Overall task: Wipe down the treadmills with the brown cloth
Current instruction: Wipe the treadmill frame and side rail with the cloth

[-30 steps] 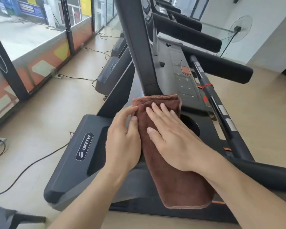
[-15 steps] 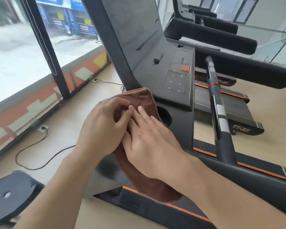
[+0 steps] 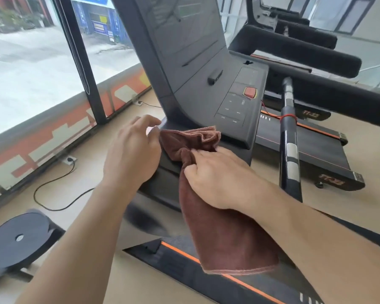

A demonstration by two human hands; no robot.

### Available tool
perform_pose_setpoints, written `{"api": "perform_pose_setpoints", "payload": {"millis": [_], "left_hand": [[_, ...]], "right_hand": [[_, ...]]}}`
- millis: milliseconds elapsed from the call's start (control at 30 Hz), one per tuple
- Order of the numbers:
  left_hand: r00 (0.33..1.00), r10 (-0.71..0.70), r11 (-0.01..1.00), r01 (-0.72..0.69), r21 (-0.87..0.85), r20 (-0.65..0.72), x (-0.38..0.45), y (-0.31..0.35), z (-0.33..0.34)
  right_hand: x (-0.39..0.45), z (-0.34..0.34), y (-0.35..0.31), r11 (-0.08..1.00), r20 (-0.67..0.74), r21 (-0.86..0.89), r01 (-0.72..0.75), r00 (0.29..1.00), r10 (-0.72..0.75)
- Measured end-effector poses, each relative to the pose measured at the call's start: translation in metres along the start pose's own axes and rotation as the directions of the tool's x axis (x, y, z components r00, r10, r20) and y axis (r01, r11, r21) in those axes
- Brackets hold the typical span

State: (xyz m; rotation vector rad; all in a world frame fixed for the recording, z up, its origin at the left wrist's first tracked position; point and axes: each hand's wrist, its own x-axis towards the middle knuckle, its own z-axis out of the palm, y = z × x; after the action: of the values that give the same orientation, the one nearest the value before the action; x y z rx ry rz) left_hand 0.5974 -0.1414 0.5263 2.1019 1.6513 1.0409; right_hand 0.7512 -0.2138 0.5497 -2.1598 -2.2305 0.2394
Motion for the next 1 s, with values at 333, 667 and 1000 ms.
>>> {"api": "perform_pose_setpoints", "payload": {"millis": [333,667,1000], "left_hand": [[0.976,0.001,0.997,-0.019,0.080,0.218,0.008,-0.007,0.005],[0.971,-0.036,0.998,0.020,0.067,0.236,0.010,-0.002,0.005],[0.959,-0.010,0.995,-0.018,0.096,0.284,0.008,-0.007,0.003]], "right_hand": [[-0.017,-0.013,0.005,0.999,-0.035,0.009,-0.030,0.999,0.031],[0.016,-0.010,0.003,0.990,0.020,-0.087,0.115,0.993,-0.114],[-0.005,-0.017,-0.005,0.943,0.001,-0.323,0.081,0.996,-0.085]]}}
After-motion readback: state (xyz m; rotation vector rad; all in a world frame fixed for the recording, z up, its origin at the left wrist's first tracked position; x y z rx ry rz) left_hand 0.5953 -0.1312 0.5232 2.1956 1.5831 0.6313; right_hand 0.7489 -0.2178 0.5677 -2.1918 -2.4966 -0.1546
